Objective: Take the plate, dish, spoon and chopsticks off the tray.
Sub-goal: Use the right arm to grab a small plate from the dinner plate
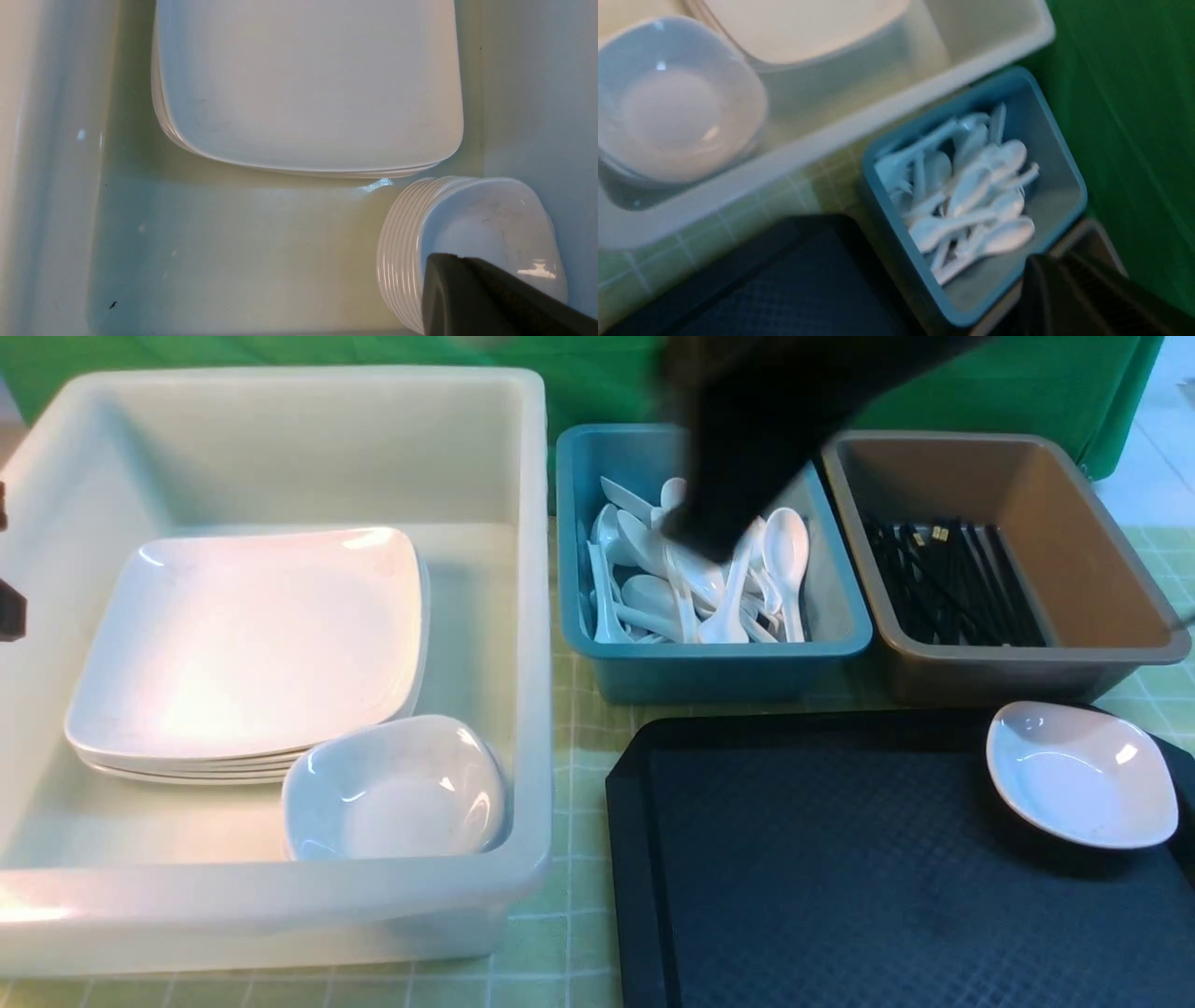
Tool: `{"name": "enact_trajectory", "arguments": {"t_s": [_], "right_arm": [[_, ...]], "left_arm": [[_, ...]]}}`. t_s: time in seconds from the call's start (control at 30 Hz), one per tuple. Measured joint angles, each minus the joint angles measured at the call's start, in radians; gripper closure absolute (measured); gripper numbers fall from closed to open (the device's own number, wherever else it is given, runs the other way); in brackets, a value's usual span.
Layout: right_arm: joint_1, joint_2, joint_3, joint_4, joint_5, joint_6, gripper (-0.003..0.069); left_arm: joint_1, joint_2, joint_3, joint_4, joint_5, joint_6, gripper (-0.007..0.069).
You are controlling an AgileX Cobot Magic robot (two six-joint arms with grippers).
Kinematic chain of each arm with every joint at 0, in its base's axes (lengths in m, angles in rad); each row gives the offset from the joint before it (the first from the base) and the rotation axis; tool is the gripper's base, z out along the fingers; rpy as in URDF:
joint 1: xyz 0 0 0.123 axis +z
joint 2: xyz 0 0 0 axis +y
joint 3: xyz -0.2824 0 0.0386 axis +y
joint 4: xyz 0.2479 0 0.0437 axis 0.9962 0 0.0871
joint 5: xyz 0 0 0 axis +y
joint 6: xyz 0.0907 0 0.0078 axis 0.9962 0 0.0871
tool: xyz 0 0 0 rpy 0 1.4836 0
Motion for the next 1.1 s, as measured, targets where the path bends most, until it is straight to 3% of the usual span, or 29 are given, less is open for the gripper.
{"name": "enact_trajectory", "arguments": {"t_s": [0.03, 0.1, 0.23, 0.33, 0.43, 0.47, 0.5, 0.53, 0.57, 0.73, 0.87, 1.1], "right_arm": [[-0.02, -0.013, 0.016, 0.0, 0.0, 0.015, 0.0647], [-0.173, -0.094, 0.156, -0.004, 0.001, 0.12, 0.0659], [-0.449, -0.144, 0.44, 0.065, -0.013, 0.209, 0.066], [-0.605, -0.115, 0.637, 0.169, -0.128, 0.196, 0.0636], [-0.706, -0.055, 0.759, 0.256, -0.246, 0.14, 0.0561], [-0.716, -0.044, 0.771, 0.271, -0.262, 0.133, 0.0545], [-0.743, 0.008, 0.805, 0.294, -0.335, 0.094, 0.0463], [-0.743, 0.014, 0.807, 0.296, -0.342, 0.089, 0.0454], [-0.745, 0.058, 0.817, 0.302, -0.397, 0.036, 0.0376], [-0.742, 0.169, 0.817, 0.314, -0.448, -0.153, 0.0228], [-0.742, 0.222, 0.817, 0.281, -0.447, -0.219, 0.0206], [-0.742, 0.258, 0.817, 0.162, -0.488, -0.228, 0.0205]], "left_arm": [[0.0, 0.0, 0.0, 0.0, 0.0, 0.001, 0.0636], [0.0, 0.0, 0.0, 0.0, 0.001, 0.003, 0.0636], [0.0, 0.0, 0.0, -0.001, 0.002, 0.006, 0.0636], [0.0, 0.0, 0.0, -0.002, 0.002, 0.006, 0.0636], [0.0, 0.0, 0.0, -0.012, -0.002, 0.006, 0.0636], [0.0, 0.0, 0.0, -0.015, -0.003, 0.006, 0.0636], [0.0, 0.0, 0.0, -0.024, -0.009, 0.006, 0.0636], [0.0, 0.0, 0.0, -0.026, -0.009, 0.006, 0.0636], [0.0, 0.0, 0.0, -0.036, -0.009, 0.007, 0.0636], [0.0, 0.0, 0.0, -0.045, -0.009, 0.011, 0.0636], [0.0, 0.0, 0.0, -0.046, -0.009, 0.011, 0.0636], [0.0, 0.0, 0.0, -0.048, -0.009, 0.014, 0.0636]]}}
